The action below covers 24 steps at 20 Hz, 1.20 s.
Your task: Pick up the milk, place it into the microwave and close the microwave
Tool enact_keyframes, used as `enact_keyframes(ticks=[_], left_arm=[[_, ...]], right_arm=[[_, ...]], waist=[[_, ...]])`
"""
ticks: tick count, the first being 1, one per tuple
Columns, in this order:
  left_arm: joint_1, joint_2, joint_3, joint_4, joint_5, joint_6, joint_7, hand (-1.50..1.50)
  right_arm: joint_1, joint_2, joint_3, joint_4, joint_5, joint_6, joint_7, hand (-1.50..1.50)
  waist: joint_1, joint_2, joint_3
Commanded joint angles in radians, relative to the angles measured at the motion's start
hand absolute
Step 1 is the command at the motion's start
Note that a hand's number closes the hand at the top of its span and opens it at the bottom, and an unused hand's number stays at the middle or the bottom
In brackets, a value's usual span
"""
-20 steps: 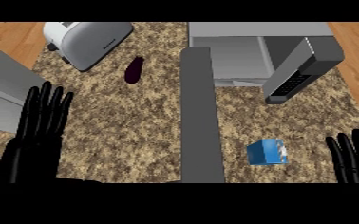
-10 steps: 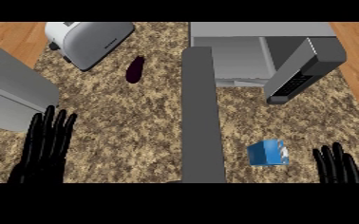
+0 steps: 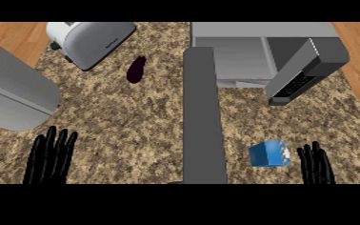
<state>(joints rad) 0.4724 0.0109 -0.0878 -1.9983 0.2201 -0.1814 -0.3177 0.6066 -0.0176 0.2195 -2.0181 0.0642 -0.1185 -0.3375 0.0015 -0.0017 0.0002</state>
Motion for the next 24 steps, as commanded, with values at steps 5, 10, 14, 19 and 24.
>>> enact_keyframes(ticks=[5,10,14,19,24], left_arm=[[0.082,0.027,0.029,-0.033,0.026,-0.04,-0.037,-1.5],[0.048,-0.01,-0.026,-0.039,-0.02,0.011,0.0,-1.5],[0.032,0.044,0.06,-0.003,0.064,-0.057,-0.015,-1.5],[0.086,0.025,0.058,0.005,0.052,-0.073,-0.084,-1.5],[0.077,0.003,0.035,0.08,-0.013,-0.074,-0.144,-1.5]], right_arm=[[-0.083,0.017,-0.087,0.256,-0.043,-0.079,-0.144,-1.5],[-0.2,-0.038,-0.244,0.44,-0.126,-0.017,-0.193,-1.5],[-0.253,-0.006,-0.222,0.577,-0.088,-0.051,-0.276,-1.5],[-0.319,-0.008,-0.262,0.708,-0.1,-0.038,-0.373,-1.5],[-0.396,-0.027,-0.306,0.87,-0.096,-0.03,-0.464,-1.5]], waist=[[0.002,0.0,0.0],[0.001,0.001,0.001],[0.001,0.001,0.0],[0.002,0.001,0.0],[0.002,0.001,0.0]])
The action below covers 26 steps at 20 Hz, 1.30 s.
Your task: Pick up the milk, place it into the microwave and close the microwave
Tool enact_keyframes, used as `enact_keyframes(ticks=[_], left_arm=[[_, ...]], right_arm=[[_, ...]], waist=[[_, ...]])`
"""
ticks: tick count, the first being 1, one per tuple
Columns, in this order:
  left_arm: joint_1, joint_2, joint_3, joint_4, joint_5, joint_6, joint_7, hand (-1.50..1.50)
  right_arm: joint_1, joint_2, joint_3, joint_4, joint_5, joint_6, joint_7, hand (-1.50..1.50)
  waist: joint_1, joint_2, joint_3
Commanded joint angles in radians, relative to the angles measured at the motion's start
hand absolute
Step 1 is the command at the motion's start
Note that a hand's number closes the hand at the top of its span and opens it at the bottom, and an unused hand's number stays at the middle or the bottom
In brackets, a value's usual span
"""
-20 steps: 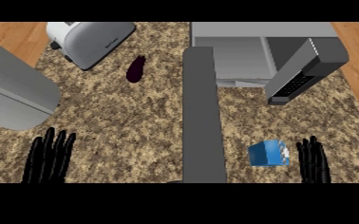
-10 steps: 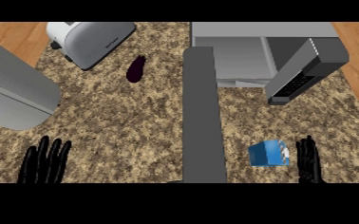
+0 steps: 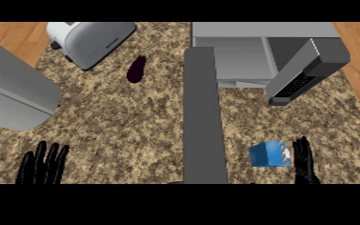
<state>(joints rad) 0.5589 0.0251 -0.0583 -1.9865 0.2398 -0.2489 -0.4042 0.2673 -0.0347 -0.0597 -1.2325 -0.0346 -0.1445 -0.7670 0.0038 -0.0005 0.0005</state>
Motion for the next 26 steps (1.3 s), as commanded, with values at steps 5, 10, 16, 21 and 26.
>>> enact_keyframes(ticks=[5,10,16,21,26], left_arm=[[0.031,0.025,0.062,0.008,0.054,-0.045,-0.016,-1.5],[0.005,0.001,0.017,0.031,0.016,-0.018,-0.024,-1.5],[0.043,-0.021,-0.015,0.022,-0.026,-0.026,-0.048,-1.5],[0.067,0.007,0.027,0.058,-0.012,-0.072,-0.106,-1.5],[0.041,0.016,0.042,-0.02,0.046,-0.057,0.011,-1.5]], right_arm=[[-0.091,0.005,-0.04,0.205,-0.004,0.011,-0.117,-1.5],[-0.147,-0.017,-0.044,0.253,0.012,0.023,-0.158,-1.5],[-0.176,-0.025,-0.039,0.285,0.003,0.061,-0.161,-1.5],[-0.174,-0.015,-0.044,0.27,-0.026,0.077,-0.138,-1.5],[-0.207,0.024,-0.05,0.218,-0.01,-0.054,-0.068,-1.5]], waist=[[0.001,0.0,0.0],[0.001,0.0,0.0],[0.001,0.0,0.0],[0.001,0.0,0.0],[-0.001,0.0,-0.001]])
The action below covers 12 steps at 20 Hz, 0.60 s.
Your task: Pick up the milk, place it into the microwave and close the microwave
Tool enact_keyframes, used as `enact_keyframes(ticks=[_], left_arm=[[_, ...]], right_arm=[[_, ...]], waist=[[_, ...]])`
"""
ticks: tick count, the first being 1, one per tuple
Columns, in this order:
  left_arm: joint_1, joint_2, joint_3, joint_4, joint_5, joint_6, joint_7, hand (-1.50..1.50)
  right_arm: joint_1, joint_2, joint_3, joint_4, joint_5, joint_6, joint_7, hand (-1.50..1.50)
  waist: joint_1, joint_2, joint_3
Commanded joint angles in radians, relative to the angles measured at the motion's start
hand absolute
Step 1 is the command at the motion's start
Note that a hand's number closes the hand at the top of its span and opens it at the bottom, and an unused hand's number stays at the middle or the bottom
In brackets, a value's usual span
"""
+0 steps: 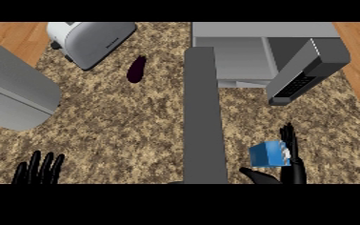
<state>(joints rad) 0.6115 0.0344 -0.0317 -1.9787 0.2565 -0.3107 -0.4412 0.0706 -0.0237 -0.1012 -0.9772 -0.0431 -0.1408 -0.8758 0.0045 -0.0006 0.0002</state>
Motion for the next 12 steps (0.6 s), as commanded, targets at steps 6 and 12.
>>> enact_keyframes(ticks=[6,12], left_arm=[[0.001,-0.015,-0.02,0.006,-0.018,0.003,-0.007,-1.5],[-0.046,0.005,0.026,0.022,0.006,0.009,0.037,-1.5]], right_arm=[[-0.174,-0.014,-0.064,0.263,0.056,-0.154,-0.138,1.5],[-0.236,-0.037,-0.114,0.243,0.007,-0.16,-0.107,1.5]], waist=[[0.005,0.002,0.001],[0.001,0.001,0.0]])
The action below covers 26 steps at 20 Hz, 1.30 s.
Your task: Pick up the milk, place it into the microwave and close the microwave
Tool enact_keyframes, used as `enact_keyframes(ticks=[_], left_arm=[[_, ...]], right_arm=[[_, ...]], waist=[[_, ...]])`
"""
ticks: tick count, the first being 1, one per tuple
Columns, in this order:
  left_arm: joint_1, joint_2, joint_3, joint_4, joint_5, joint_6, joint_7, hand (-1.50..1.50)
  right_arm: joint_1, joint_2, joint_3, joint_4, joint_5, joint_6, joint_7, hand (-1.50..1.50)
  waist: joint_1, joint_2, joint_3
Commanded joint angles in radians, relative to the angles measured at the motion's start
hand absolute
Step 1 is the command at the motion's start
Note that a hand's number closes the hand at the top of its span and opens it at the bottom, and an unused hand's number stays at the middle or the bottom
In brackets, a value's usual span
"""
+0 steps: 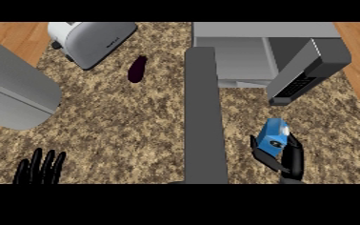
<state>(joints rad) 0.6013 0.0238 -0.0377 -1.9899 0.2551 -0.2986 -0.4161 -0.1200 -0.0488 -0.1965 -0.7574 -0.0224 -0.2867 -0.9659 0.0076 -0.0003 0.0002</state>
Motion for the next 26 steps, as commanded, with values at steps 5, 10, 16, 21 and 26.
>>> enact_keyframes(ticks=[5,10,16,21,26], left_arm=[[-0.011,-0.003,-0.033,-0.034,0.005,-0.012,0.032,-1.5],[0.064,0.0,-0.023,-0.032,-0.012,-0.035,-0.033,-1.5],[0.065,0.005,-0.007,0.031,0.012,-0.07,-0.065,-1.5],[0.031,0.007,0.022,-0.023,0.048,-0.043,0.002,-1.5],[0.049,0.002,-0.011,-0.026,0.008,-0.052,-0.002,-1.5]], right_arm=[[-0.291,-0.053,-0.086,0.315,-0.016,-0.001,-0.094,1.5],[-0.319,-0.048,-0.109,0.393,-0.041,0.104,-0.226,1.5],[-0.314,-0.025,-0.085,0.337,-0.036,0.088,-0.183,1.5],[-0.213,-0.043,-0.038,0.15,-0.032,0.113,-0.098,1.5],[0.0,0.022,0.077,-0.194,-0.01,0.096,0.027,1.5]], waist=[[0.03,0.011,0.004],[0.026,0.008,0.003],[0.003,0.001,0.0],[-0.009,-0.003,-0.001],[-0.022,-0.008,-0.002]])
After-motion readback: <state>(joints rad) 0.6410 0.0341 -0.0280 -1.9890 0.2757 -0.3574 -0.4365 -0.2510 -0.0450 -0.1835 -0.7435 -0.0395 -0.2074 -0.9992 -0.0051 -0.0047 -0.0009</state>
